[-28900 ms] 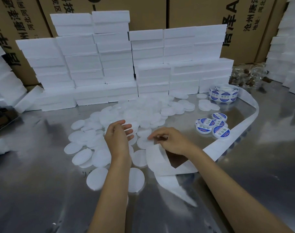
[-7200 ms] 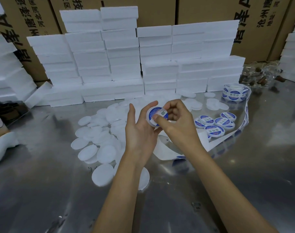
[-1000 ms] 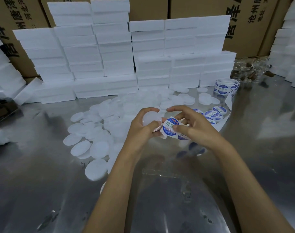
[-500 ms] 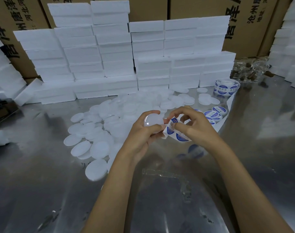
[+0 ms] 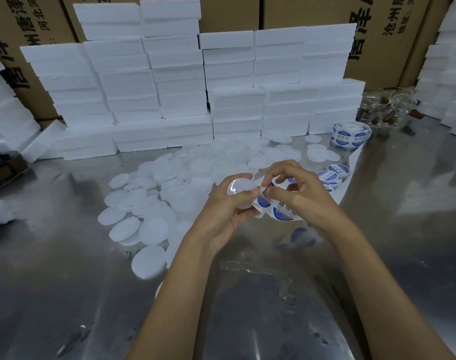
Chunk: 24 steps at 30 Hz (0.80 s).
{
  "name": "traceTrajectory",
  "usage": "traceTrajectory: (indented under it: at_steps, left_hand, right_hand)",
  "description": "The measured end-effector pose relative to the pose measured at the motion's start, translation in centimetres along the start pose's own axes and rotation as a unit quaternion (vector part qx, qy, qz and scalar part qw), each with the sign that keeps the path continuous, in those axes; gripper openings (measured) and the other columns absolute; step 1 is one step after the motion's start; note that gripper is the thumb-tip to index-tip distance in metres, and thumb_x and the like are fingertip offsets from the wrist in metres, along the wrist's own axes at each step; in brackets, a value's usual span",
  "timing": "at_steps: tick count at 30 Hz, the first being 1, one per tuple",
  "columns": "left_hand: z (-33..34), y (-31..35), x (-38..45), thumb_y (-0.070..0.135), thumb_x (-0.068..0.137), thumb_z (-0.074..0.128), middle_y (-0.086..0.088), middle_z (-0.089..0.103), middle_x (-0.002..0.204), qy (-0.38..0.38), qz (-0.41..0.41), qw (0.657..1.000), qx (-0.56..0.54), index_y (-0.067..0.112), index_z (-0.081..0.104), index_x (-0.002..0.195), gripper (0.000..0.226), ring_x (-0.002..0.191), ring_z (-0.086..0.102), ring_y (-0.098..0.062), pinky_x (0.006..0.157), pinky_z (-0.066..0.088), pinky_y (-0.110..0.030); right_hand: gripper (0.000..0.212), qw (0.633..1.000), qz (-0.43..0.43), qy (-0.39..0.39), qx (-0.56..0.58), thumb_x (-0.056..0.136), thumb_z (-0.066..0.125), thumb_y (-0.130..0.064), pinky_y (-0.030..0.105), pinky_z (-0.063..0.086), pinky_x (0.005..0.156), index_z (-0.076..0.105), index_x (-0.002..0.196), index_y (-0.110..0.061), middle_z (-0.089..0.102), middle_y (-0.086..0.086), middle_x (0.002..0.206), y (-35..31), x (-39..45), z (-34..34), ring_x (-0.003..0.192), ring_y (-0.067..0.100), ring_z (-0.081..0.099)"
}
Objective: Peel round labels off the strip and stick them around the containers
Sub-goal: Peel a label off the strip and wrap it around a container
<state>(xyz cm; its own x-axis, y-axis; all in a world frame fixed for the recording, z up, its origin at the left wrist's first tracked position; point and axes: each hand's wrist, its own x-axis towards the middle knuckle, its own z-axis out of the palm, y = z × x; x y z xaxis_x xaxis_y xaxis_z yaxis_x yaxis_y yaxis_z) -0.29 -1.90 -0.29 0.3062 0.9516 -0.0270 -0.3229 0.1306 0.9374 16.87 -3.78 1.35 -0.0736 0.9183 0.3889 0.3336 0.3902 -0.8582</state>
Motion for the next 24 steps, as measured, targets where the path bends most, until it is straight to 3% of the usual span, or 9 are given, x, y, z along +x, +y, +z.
traceTrajectory:
  at_steps: [5,10,13,16,18,21,24]
  left_hand:
    - [0.0,-0.5,0.3,-0.003,0.087,0.069,-0.015,0.067,0.117,0.028,-0.009,0.999,0.029,0.015,0.062,0.119,0.038,0.1,0.072,-0.028,0.077,0.061,-0.034]
    - [0.1,-0.8,0.2,-0.009,0.083,0.069,-0.017,0.068,0.116,0.067,-0.019,0.995,0.075,0.017,0.064,0.113,0.04,0.094,0.072,-0.021,0.078,0.062,-0.035]
    - [0.4,-0.7,0.0,0.002,0.082,0.077,-0.013,0.066,0.122,0.088,-0.021,0.984,0.155,0.023,0.063,0.117,0.043,0.108,0.067,-0.028,0.091,0.06,-0.042]
    - [0.8,0.0,0.0,0.023,0.089,0.074,-0.008,0.067,0.117,0.126,0.03,0.973,0.193,0.028,0.062,0.118,0.033,0.098,0.071,-0.023,0.091,0.059,-0.036]
    - [1.0,0.8,0.0,0.034,0.1,0.058,-0.01,0.072,0.109,0.14,0.051,0.982,0.115,0.023,0.062,0.115,0.02,0.093,0.073,-0.023,0.089,0.059,-0.034]
    - [0.7,1.2,-0.1,0.05,0.105,0.035,-0.017,0.071,0.114,0.094,0.043,0.992,-0.072,0.009,0.063,0.124,0.053,0.102,0.07,-0.031,0.093,0.055,-0.041]
    - [0.7,1.0,-0.3,0.06,0.102,0.028,-0.02,0.067,0.125,0.048,0.025,0.991,-0.125,0.006,0.059,0.133,0.07,0.113,0.066,-0.032,0.101,0.052,-0.042]
  right_hand:
    - [0.023,0.996,0.027,0.001,0.085,0.075,0.067,0.0,0.033,0.047,0.091,0.063,0.071,-0.023,0.064,-0.006,0.108,-0.2,0.0,-0.3,0.105,0.011,0.06]
    - [0.014,0.973,0.044,0.04,0.223,0.069,0.059,-0.008,0.021,0.043,0.084,0.059,0.068,-0.022,0.068,-0.006,0.092,0.0,0.4,-0.8,0.093,0.006,0.062]
    - [0.013,0.953,0.04,0.061,0.295,0.074,0.061,-0.007,0.024,0.042,0.08,0.057,0.075,-0.02,0.065,-0.003,0.081,0.1,0.6,-1.3,0.083,0.012,0.061]
    - [0.019,0.945,0.041,0.08,0.313,0.084,0.061,0.004,0.028,0.045,0.076,0.056,0.089,-0.014,0.06,0.002,0.076,0.1,0.6,-1.0,0.075,0.017,0.062]
    - [0.02,0.956,0.045,0.088,0.275,0.087,0.061,0.008,0.025,0.048,0.071,0.057,0.094,-0.011,0.06,0.001,0.075,-0.3,0.6,-0.2,0.071,0.015,0.061]
    - [0.022,0.966,0.036,0.099,0.238,0.084,0.066,0.008,0.02,0.049,0.063,0.06,0.094,-0.01,0.065,0.002,0.083,-1.1,0.3,1.6,0.07,0.013,0.062]
    - [0.025,0.974,0.025,0.112,0.195,0.082,0.07,0.008,0.024,0.053,0.066,0.06,0.091,-0.013,0.066,-0.002,0.089,-1.5,0.0,3.5,0.073,0.012,0.064]
